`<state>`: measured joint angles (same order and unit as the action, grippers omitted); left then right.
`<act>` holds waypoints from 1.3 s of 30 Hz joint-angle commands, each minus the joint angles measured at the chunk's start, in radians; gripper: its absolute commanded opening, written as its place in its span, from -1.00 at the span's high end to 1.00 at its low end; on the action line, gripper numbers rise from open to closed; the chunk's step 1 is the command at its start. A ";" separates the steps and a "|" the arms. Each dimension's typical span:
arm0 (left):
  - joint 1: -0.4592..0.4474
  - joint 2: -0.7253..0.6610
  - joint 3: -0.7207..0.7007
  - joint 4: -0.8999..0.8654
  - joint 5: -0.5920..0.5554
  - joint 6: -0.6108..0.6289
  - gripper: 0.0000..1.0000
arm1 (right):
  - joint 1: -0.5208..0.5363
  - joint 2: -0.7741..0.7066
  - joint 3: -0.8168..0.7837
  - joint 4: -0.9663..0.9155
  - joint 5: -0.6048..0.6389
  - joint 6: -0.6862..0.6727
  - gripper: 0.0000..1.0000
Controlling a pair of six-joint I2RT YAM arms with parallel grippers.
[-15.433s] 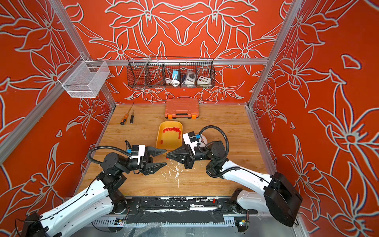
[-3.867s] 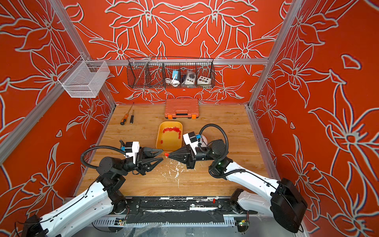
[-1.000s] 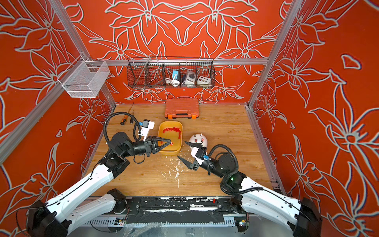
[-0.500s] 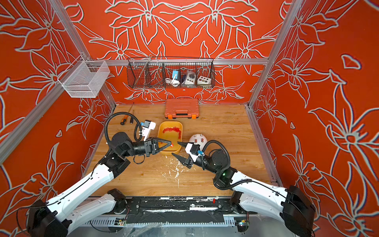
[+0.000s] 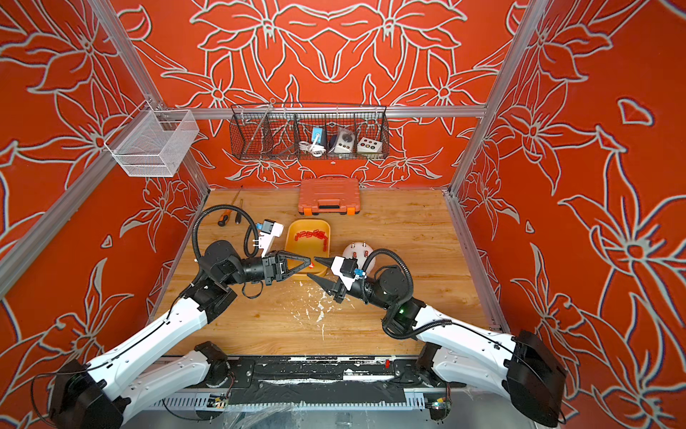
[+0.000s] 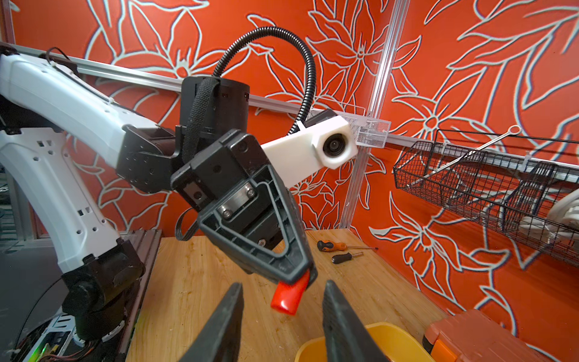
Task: Cover the protruding screws with screw protection sleeves
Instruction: Pick up the screw protection sleeve from the center of the board.
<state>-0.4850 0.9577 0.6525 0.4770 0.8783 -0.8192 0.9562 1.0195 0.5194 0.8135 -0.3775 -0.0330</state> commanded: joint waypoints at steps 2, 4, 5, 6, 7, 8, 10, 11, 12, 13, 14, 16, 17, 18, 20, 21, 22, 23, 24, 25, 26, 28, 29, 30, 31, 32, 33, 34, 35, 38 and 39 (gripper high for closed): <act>0.003 -0.011 -0.009 0.044 0.018 0.006 1.00 | 0.006 0.008 0.042 0.029 -0.035 0.006 0.28; 0.003 -0.015 -0.011 0.045 0.017 0.008 1.00 | 0.007 0.011 0.045 0.029 -0.033 0.008 0.34; 0.003 -0.016 -0.011 0.045 0.017 0.009 1.00 | 0.006 0.013 0.047 0.029 -0.035 0.008 0.43; 0.003 -0.020 -0.013 0.043 0.015 0.010 1.00 | 0.006 0.013 0.047 0.029 -0.034 0.010 0.49; 0.003 -0.020 -0.012 0.039 0.014 0.012 1.00 | 0.006 0.012 0.044 0.029 -0.034 0.013 0.51; 0.003 -0.022 -0.014 0.039 0.013 0.014 1.00 | 0.006 0.012 0.045 0.029 -0.035 0.013 0.54; 0.003 -0.024 -0.014 0.038 0.013 0.015 1.00 | 0.006 0.013 0.044 0.029 -0.032 0.014 0.58; 0.003 -0.026 -0.014 0.042 0.013 0.015 1.00 | 0.006 0.013 0.044 0.026 -0.025 0.020 0.43; 0.003 -0.026 -0.014 0.042 0.013 0.015 1.00 | 0.005 0.014 0.045 0.024 -0.019 0.023 0.29; 0.003 -0.027 -0.014 0.040 0.013 0.017 1.00 | 0.006 0.013 0.042 0.025 -0.016 0.025 0.23; 0.003 -0.028 -0.014 0.043 0.011 0.018 1.00 | 0.006 0.014 0.041 0.029 -0.014 0.027 0.20; 0.003 -0.029 -0.014 0.042 0.011 0.018 1.00 | 0.006 0.013 0.039 0.026 -0.011 0.028 0.13; 0.003 -0.030 -0.014 0.045 0.010 0.018 1.00 | 0.006 0.014 0.039 0.024 -0.009 0.027 0.12; 0.003 -0.031 -0.013 0.046 0.008 0.018 1.00 | 0.006 0.015 0.037 0.026 -0.011 0.027 0.17; 0.003 -0.030 -0.013 0.045 0.008 0.018 1.00 | 0.006 0.016 0.037 0.023 -0.017 0.024 0.29; 0.003 -0.030 -0.014 0.046 0.008 0.016 1.00 | 0.006 0.018 0.039 0.021 -0.015 0.025 0.30; 0.003 -0.030 -0.014 0.049 0.010 0.016 1.00 | 0.006 0.019 0.039 0.021 -0.014 0.027 0.30; 0.003 -0.030 -0.014 0.050 0.010 0.016 1.00 | 0.006 0.019 0.040 0.021 -0.014 0.028 0.33; 0.003 -0.030 -0.014 0.049 0.009 0.017 1.00 | 0.005 0.020 0.041 0.021 -0.015 0.028 0.39; 0.003 -0.030 -0.013 0.048 0.007 0.018 1.00 | 0.006 0.019 0.040 0.021 -0.015 0.029 0.46; 0.003 -0.029 -0.014 0.048 0.008 0.018 1.00 | 0.006 0.018 0.041 0.021 -0.017 0.028 0.51; 0.003 -0.025 -0.017 0.060 0.010 0.013 1.00 | 0.005 0.017 0.042 0.018 -0.024 0.026 0.63; 0.003 -0.026 -0.017 0.060 0.010 0.012 1.00 | 0.005 0.016 0.042 0.015 -0.024 0.027 0.67; 0.003 -0.027 -0.016 0.060 0.008 0.014 1.00 | 0.005 0.016 0.042 0.015 -0.022 0.031 0.67; 0.003 -0.027 -0.016 0.058 0.008 0.016 1.00 | 0.006 0.012 0.042 0.014 -0.021 0.034 0.68; 0.003 -0.027 -0.017 0.057 0.007 0.017 1.00 | 0.006 0.009 0.041 0.013 -0.021 0.033 0.71; 0.003 -0.027 -0.017 0.058 0.007 0.017 1.00 | 0.005 0.006 0.039 0.013 -0.021 0.033 0.73; 0.003 -0.025 -0.016 0.060 0.007 0.016 1.00 | 0.006 0.003 0.039 0.012 -0.019 0.031 0.75; 0.003 -0.024 -0.017 0.061 0.008 0.015 1.00 | 0.006 0.002 0.038 0.009 -0.018 0.027 0.77; 0.003 -0.024 -0.018 0.062 0.008 0.017 1.00 | 0.006 0.002 0.038 0.006 -0.024 0.024 0.90; 0.003 -0.024 -0.018 0.062 0.007 0.018 1.00 | 0.006 0.003 0.037 0.006 -0.024 0.026 0.92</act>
<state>-0.4835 0.9424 0.6392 0.5106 0.8780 -0.8066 0.9550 1.0321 0.5320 0.8097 -0.3824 0.0002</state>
